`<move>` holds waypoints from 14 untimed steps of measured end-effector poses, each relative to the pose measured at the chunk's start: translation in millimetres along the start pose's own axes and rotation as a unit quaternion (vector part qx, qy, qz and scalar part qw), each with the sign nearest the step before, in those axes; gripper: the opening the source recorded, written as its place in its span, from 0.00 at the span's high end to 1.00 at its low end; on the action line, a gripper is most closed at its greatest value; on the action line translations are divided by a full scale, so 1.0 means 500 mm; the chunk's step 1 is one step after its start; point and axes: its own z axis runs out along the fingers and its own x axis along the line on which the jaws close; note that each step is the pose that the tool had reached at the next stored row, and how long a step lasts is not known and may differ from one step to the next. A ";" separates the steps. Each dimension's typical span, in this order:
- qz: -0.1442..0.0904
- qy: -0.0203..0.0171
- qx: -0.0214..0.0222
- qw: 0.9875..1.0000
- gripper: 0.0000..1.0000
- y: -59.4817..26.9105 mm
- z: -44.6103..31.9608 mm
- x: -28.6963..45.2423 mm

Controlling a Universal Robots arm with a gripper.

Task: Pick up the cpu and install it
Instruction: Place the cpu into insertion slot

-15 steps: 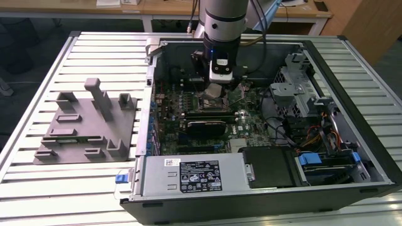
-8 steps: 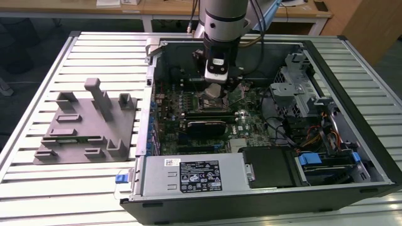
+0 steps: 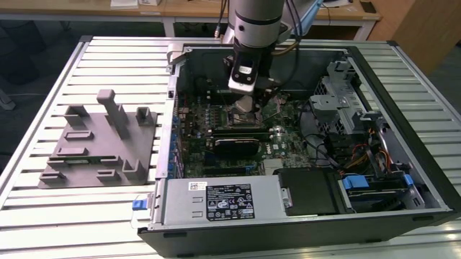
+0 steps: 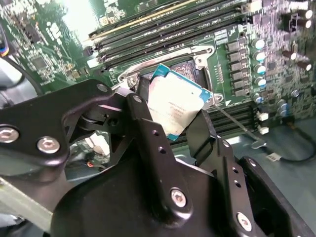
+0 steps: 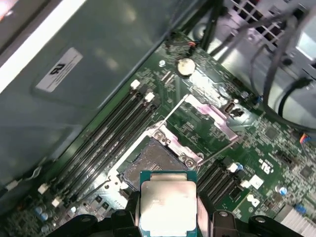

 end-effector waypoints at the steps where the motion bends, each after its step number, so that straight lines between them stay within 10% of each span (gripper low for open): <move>1: 0.008 0.000 0.000 1.000 0.46 0.000 0.000 0.000; 8: 0.064 -0.003 -0.001 0.998 0.46 0.000 0.001 0.000; 14: 0.118 -0.006 -0.001 0.993 0.46 0.000 0.001 0.000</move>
